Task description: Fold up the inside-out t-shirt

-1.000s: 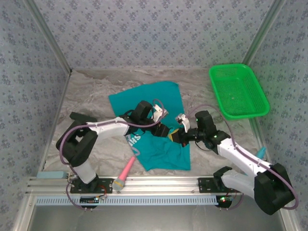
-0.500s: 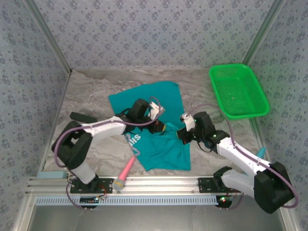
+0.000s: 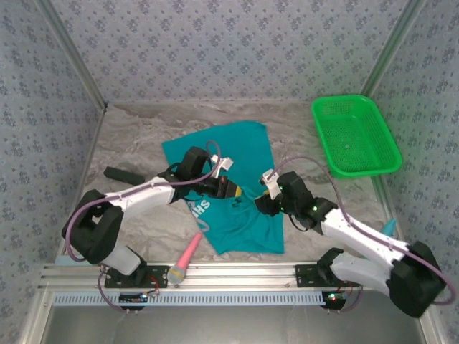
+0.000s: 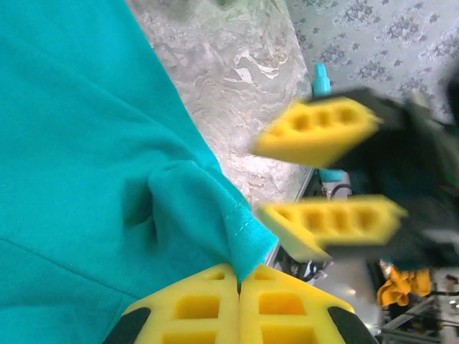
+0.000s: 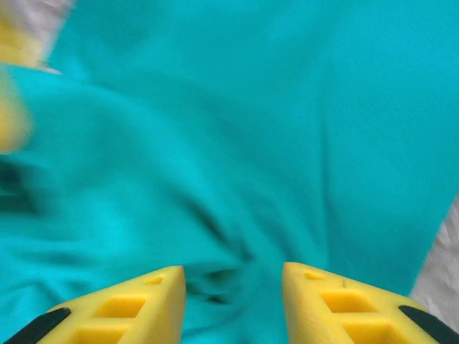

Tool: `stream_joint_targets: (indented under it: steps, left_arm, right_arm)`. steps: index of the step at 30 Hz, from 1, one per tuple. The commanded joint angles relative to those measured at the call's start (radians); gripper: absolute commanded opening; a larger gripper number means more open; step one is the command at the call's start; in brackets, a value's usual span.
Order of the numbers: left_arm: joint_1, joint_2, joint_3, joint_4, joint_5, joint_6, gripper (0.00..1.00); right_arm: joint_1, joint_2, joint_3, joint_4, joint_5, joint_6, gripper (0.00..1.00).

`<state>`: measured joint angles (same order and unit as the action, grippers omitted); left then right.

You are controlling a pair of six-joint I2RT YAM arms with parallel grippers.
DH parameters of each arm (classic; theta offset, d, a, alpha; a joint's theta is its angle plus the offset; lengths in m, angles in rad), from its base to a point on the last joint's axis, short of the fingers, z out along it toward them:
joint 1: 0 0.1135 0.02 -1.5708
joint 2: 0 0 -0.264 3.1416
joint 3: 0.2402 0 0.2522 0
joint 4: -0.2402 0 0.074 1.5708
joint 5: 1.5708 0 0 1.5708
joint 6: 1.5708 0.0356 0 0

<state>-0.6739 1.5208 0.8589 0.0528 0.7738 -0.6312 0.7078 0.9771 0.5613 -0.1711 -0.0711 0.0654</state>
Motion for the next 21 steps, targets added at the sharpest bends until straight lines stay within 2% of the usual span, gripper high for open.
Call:
stream_joint_targets:
  steps: [1, 4, 6, 8, 11, 14, 21]
  left_arm:
    - [0.008, 0.02, -0.003, 0.044, 0.045, -0.093, 0.0]
    - [0.009, 0.025, 0.001, 0.041, 0.058, -0.112, 0.0]
    - [0.011, 0.017, 0.006, 0.032, 0.057, -0.125, 0.0]
    - [0.01, 0.001, 0.005, 0.031, 0.055, -0.133, 0.0]
    - [0.011, -0.022, 0.007, -0.004, 0.058, -0.118, 0.0]
    - [0.01, -0.049, 0.014, -0.061, 0.063, -0.1, 0.02]
    - [0.01, -0.098, -0.006, -0.061, 0.066, -0.113, 0.03]
  right_arm:
    - [0.055, -0.11, -0.024, -0.012, 0.081, -0.122, 0.42]
    - [0.106, -0.158, -0.08, 0.057, 0.009, -0.282, 0.42]
    - [0.138, -0.149, -0.109, 0.124, -0.098, -0.459, 0.42]
    - [0.155, -0.098, -0.108, 0.179, -0.136, -0.572, 0.43]
    - [0.13, 0.025, -0.077, 0.233, -0.162, -0.699, 0.45]
    - [0.088, 0.129, -0.055, 0.34, -0.169, -0.726, 0.45]
    - [0.037, 0.324, 0.026, 0.389, -0.238, -0.789, 0.45]
